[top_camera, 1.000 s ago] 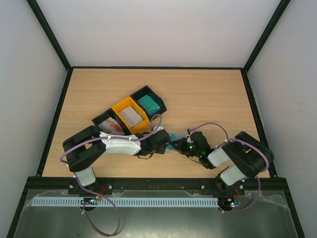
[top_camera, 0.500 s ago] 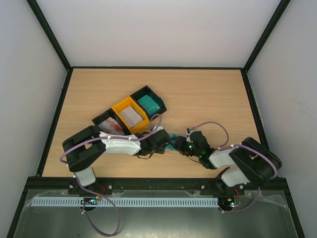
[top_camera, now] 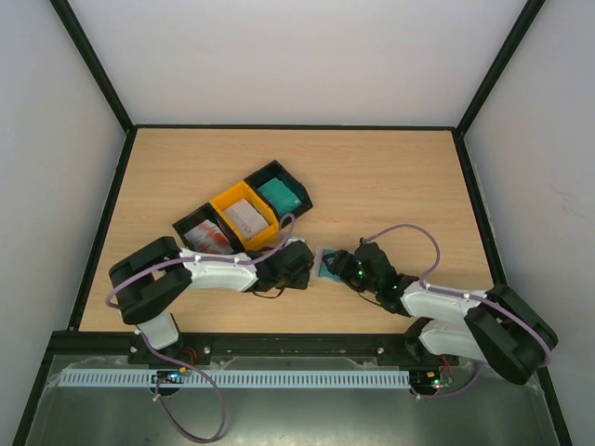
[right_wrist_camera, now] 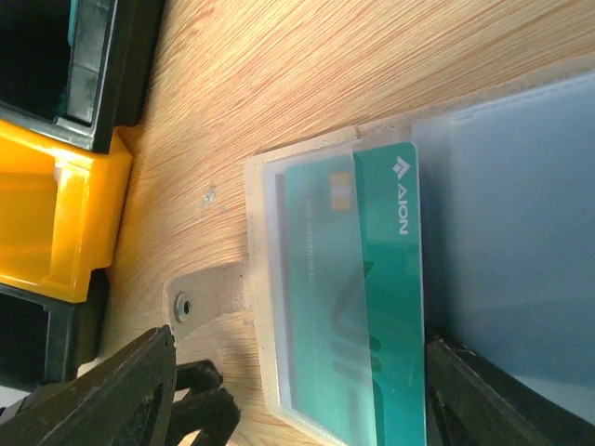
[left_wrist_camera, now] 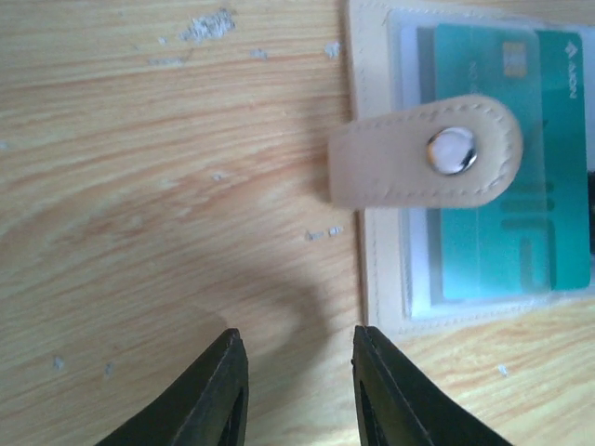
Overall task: Put the credit cards into the card holder
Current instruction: Insert the credit card into the card holder.
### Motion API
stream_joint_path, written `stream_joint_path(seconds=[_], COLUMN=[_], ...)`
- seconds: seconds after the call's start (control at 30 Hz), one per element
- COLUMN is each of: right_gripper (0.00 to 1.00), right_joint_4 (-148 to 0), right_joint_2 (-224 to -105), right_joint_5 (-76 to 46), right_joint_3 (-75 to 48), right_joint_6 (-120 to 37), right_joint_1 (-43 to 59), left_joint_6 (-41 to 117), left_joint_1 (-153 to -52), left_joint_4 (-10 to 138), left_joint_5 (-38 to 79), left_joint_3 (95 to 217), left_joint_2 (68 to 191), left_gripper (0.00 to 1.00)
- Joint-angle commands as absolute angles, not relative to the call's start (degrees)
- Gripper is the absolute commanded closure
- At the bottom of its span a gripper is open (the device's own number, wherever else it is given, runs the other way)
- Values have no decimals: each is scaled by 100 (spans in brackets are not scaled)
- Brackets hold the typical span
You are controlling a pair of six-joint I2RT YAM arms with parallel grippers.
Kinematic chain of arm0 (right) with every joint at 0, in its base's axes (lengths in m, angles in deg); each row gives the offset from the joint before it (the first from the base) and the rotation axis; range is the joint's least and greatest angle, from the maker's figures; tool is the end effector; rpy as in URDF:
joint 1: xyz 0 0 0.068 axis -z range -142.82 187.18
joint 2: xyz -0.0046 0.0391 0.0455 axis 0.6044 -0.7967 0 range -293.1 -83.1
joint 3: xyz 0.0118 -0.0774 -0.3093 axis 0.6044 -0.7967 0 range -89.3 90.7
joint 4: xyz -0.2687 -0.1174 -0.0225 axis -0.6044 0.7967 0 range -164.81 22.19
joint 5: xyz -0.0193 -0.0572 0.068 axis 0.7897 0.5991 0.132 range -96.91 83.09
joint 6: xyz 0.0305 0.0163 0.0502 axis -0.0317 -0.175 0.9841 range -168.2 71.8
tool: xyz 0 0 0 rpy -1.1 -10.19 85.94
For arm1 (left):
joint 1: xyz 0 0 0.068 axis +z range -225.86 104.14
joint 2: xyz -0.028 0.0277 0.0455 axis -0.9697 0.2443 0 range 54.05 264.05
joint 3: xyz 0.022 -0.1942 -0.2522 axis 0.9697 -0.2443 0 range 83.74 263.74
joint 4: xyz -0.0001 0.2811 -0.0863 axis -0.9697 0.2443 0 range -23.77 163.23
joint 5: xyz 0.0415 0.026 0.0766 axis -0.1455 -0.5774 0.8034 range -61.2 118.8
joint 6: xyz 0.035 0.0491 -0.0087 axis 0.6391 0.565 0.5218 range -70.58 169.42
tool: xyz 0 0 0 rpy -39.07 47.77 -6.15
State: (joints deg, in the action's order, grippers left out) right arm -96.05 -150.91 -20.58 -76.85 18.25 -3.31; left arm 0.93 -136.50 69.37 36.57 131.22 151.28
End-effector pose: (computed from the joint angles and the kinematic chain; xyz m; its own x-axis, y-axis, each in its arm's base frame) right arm 0.1514 0.1437 0.1398 -0.8853 0.4154 -0.2093 0.0795 0.5785 0.8118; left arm 0.1807 -0.3087 0.1530 -0.8758 0.0436 -0.4807 0.2530 0.8896 -0.3803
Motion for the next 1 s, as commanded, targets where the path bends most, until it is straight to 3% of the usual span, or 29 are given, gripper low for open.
stream_joint_path(seconds=[0.0,0.5,0.67,0.87,0.97], right_gripper=[30,18,30,51,52], right_joint_4=[-8441,-7093,-7083,-7065,-7076], right_joint_2=[-14762,-14001,-13935,-14478,-14712], right_joint_5=[-1405,-438,-249,-315,-317], right_joint_3=[-7570,-7190,-7177,-6966,-6919], right_joint_6=[1833,1654,1332,1000,959], right_joint_1=[-360,-366,-362,-362,-365], left_joint_6=[-8,-146,-173,-132,-104], left_joint_1=[-13495,-13352,-13349,-13350,-13352], left_joint_4=[6501,5981,5846,5797,5804], left_joint_5=[2884,2362,2314,2296,2295], left_joint_3=[12751,12460,12449,12649,12788], left_joint_2=[14750,14144,14169,14507,14697], left_gripper=[65,53,52,54,54])
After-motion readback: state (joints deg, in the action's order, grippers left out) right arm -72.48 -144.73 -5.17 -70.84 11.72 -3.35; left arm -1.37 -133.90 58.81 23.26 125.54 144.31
